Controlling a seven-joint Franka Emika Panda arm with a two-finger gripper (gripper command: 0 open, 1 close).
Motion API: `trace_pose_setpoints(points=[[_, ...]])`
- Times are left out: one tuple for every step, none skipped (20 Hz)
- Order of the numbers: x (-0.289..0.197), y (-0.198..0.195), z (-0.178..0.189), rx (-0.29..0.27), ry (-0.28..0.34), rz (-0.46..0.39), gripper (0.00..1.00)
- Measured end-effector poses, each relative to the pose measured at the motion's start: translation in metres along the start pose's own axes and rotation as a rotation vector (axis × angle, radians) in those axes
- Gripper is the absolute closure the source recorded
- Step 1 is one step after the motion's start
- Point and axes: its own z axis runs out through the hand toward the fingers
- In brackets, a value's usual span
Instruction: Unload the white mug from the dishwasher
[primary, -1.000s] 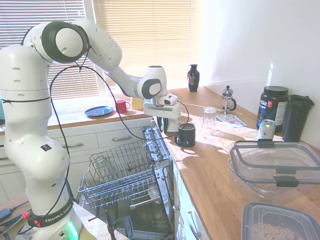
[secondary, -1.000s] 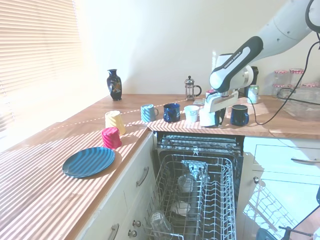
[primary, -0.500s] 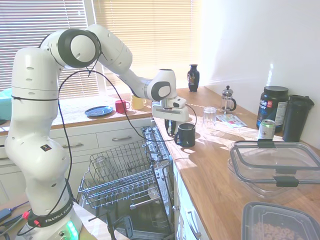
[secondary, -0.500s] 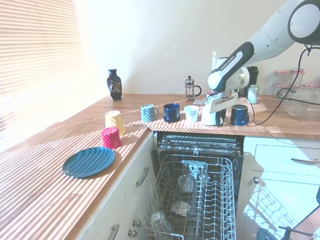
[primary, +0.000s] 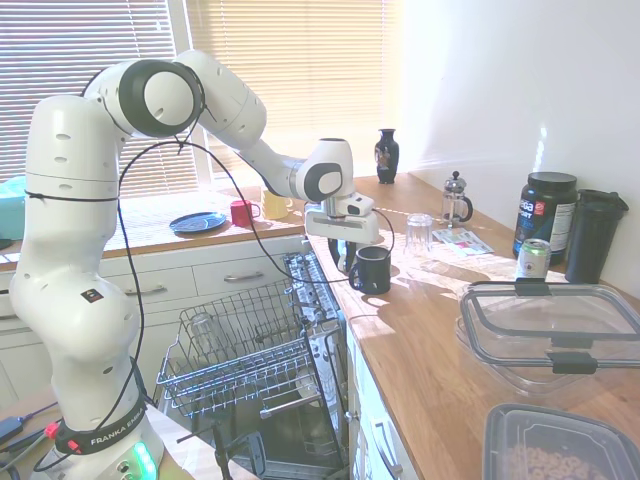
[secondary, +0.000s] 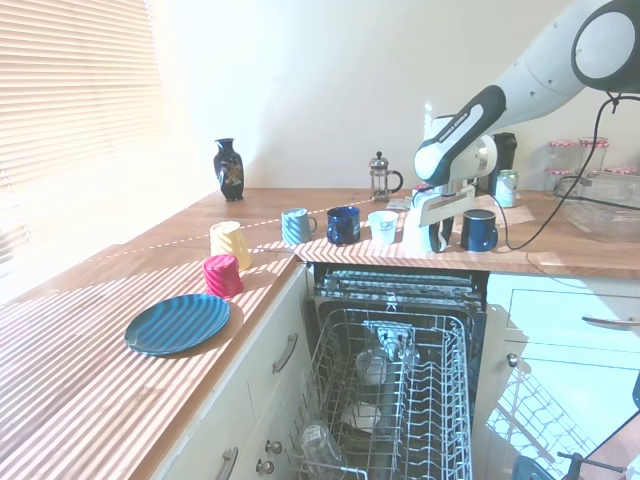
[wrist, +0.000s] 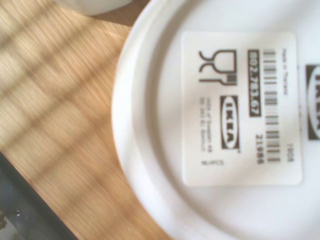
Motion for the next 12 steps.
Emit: trace_pose_setpoints(points=[[0.000, 0.000, 0.000, -0.001, 0.001, 0.000, 0.00], [0.000, 0.000, -0.002, 0.000, 0.005, 0.001, 0.00], [0.000, 0.000, -0.007, 0.001, 0.012, 0.000, 0.00], [-0.002, 0.001, -0.013, 0.004, 0.021, -0.001, 0.00], [-0.004, 0.002, -0.021, 0.009, 0.030, 0.000, 0.00], [-0.007, 0.005, -0.030, 0.016, 0.037, 0.004, 0.00], [-0.013, 0.009, -0.039, 0.023, 0.041, 0.008, 0.00], [-0.021, 0.014, -0.046, 0.030, 0.041, 0.011, 0.00], [-0.031, 0.020, -0.053, 0.036, 0.039, 0.012, 0.00], [-0.043, 0.027, -0.058, 0.042, 0.036, 0.012, 0.00], [-0.056, 0.034, -0.064, 0.049, 0.031, 0.012, 0.00], [-0.069, 0.042, -0.069, 0.057, 0.027, 0.013, 0.00]])
